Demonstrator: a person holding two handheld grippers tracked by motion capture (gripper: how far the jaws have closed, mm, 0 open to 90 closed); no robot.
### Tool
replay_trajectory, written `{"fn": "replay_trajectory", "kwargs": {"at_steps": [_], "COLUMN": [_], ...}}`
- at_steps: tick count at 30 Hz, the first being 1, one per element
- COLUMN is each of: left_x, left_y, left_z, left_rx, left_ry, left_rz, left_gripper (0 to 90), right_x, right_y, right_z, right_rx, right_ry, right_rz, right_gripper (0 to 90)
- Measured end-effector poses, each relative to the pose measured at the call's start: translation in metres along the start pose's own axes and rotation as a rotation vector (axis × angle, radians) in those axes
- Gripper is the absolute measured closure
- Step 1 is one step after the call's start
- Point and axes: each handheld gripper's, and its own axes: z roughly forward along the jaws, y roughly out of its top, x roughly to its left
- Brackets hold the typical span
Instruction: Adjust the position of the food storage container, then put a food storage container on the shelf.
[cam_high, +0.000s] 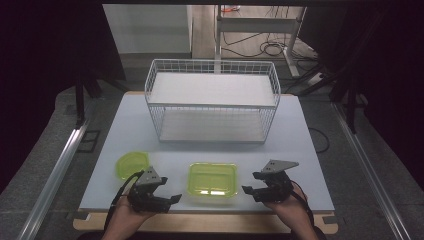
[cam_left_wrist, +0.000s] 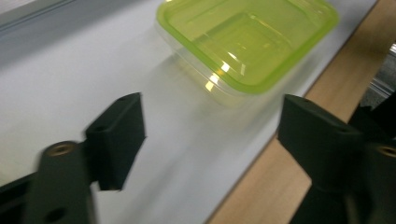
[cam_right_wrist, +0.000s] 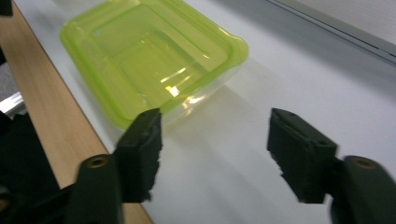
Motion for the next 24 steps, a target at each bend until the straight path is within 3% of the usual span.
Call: {"fn": "replay_trajectory", "kwargs": {"at_steps": [3,4,7,13,14,17,24], "left_x": [-0.004,-0.006,-0.005,-0.010,-0.012,-0.014,-0.009], "left_y": [-0.007,-0.014,-0.022,-0.026,-0.026,-0.027,-0.031], "left_z": [0.000,0.001,0.004,0.011,0.012,0.012,0.010], "left_rx": [-0.010,-0.008,-0.013,0.002,0.008,0.007,0.012], "left_ry": [0.022,0.058,0.058,0.080,0.092,0.096,0.107], "left_rz": [0.020,0.027,0.036,0.092,0.107,0.116,0.107], "left_gripper": [8.6,7.2,4.1,3.7,3.7,3.7,4.1], "right_x": [0.006,0.008,0.012,0.011,0.009,0.008,0.009], "right_y": [-0.003,-0.004,-0.008,-0.017,-0.020,-0.021,-0.018], "right_z": [0.000,0.001,0.002,0.004,0.005,0.007,0.008], "right_rx": [-0.014,-0.021,-0.045,-0.051,-0.056,-0.047,-0.028], "right_ry": [-0.010,-0.011,-0.025,-0.023,-0.018,-0.014,0.005], "right_rz": [0.000,0.000,-0.009,0.015,0.039,0.053,0.079], "right_gripper": [22.8,20.5,15.7,12.3,10.3,6.8,11.3]}}
